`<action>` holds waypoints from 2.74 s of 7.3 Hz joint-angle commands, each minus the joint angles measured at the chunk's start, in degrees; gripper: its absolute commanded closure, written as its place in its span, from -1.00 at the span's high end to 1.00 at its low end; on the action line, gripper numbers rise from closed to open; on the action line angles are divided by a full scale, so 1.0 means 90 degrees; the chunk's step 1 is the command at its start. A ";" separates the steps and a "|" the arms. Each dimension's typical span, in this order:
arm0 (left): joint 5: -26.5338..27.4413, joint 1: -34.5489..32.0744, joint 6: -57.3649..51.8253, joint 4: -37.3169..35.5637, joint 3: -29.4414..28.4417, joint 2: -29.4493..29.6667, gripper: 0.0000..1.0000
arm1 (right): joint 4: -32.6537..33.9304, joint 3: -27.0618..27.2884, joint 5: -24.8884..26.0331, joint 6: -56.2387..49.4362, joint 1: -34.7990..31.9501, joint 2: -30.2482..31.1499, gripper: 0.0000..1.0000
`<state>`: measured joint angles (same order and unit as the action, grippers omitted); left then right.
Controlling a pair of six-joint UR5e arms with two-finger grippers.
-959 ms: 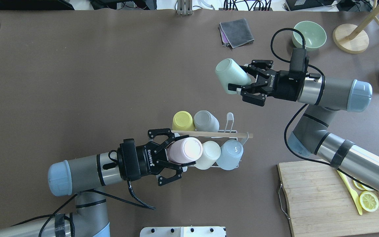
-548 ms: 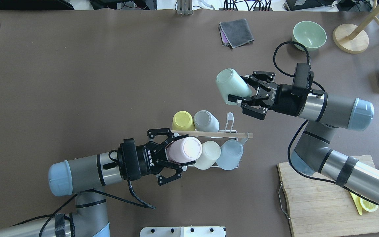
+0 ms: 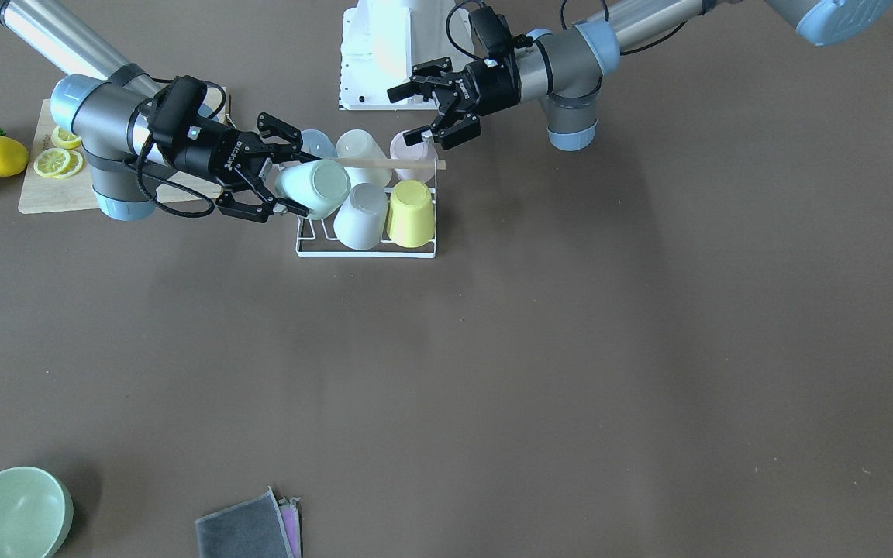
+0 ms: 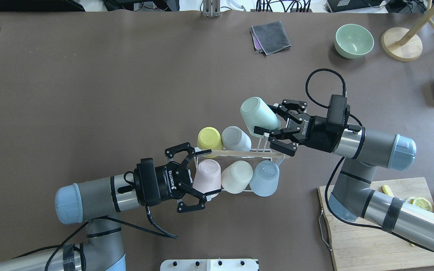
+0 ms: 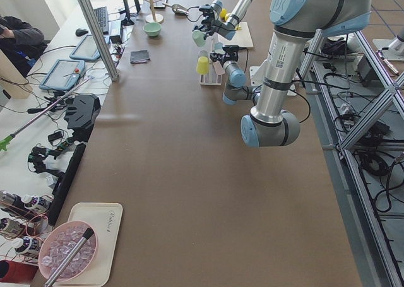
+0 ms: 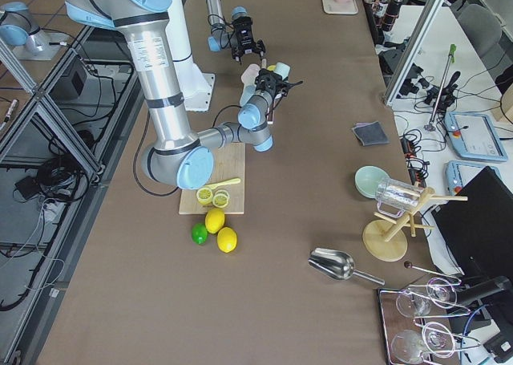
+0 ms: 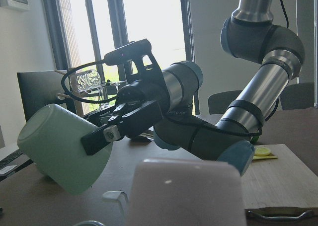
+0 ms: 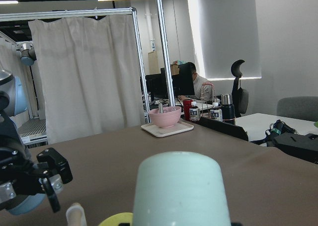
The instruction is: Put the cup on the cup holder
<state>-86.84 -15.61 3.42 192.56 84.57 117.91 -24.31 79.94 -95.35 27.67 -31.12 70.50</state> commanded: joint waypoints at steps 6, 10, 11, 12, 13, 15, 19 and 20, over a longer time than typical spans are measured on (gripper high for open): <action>-0.0010 -0.0734 0.0011 -0.1409 0.1576 -0.0833 0.98 | -0.0297 -0.0005 0.0008 -0.0018 0.0167 0.0321 -0.67; 0.0000 -0.1876 0.0069 -0.4091 0.1990 -0.1148 0.98 | -0.0559 -0.0044 0.0008 0.0021 0.0186 0.0418 -0.61; 0.0010 -0.2149 0.0060 -0.5144 0.1990 -0.1148 0.98 | -0.0619 -0.0044 0.0008 0.0021 0.0186 0.0458 -0.48; 0.0010 -0.2355 0.0060 -0.6189 0.1990 -0.1110 0.98 | -0.0649 -0.0054 0.0008 0.0031 0.0186 0.0477 -0.01; 0.0010 -0.2521 0.0060 -0.7176 0.1971 -0.1061 0.98 | -0.0658 -0.0054 0.0018 0.0031 0.0196 0.0477 0.99; 0.0000 -0.2776 0.0050 -0.9091 0.1971 -0.0857 0.98 | -0.0698 -0.0063 0.0018 0.0060 0.0196 0.0497 1.00; -0.0010 -0.3254 0.0069 -1.1481 0.1961 -0.0631 0.98 | -0.0669 -0.0034 -0.0835 0.0547 -0.0493 0.0604 1.00; -0.0039 -0.3478 0.0243 -1.1483 0.1951 -0.0669 0.98 | -0.0398 -0.0044 -0.1770 0.0558 -0.1039 0.0604 1.00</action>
<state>-86.97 -44.77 4.42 90.42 102.15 112.00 -29.81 79.66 -102.98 32.04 -35.38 75.85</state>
